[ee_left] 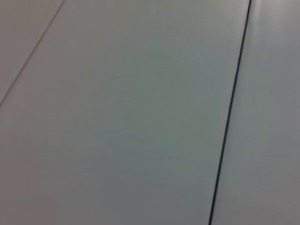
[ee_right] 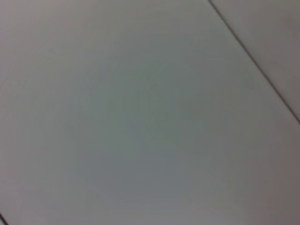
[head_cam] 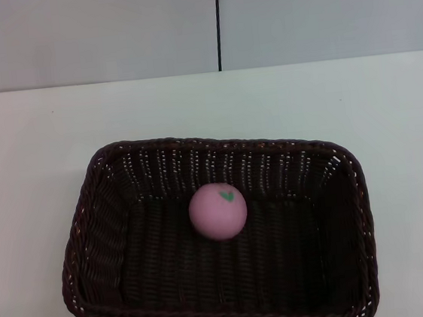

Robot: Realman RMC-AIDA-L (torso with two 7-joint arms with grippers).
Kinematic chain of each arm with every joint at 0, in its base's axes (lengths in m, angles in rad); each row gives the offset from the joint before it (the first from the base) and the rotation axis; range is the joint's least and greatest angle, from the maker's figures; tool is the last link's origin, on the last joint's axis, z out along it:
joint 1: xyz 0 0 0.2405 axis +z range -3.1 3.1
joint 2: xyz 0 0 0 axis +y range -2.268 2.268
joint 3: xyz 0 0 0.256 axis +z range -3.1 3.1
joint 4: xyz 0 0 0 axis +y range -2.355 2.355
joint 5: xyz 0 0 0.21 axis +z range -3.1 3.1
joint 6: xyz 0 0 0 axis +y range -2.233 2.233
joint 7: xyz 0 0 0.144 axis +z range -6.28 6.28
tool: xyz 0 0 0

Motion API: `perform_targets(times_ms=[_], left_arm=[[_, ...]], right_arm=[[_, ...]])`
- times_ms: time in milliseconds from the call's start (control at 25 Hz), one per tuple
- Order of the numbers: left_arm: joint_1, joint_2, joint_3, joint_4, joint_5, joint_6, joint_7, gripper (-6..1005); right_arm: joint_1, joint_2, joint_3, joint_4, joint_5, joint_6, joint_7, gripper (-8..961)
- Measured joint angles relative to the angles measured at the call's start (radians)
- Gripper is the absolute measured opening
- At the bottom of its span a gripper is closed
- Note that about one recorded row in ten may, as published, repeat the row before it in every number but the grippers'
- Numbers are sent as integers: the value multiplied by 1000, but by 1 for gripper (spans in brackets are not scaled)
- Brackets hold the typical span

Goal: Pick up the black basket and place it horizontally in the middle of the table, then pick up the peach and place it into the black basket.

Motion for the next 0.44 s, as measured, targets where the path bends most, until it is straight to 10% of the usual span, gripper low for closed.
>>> perform_targets(times_ms=[440], left_arm=[[-3, 1, -23, -2, 1, -26, 2, 859]], right_arm=[[-3, 0, 12, -1, 0, -6, 0, 485]])
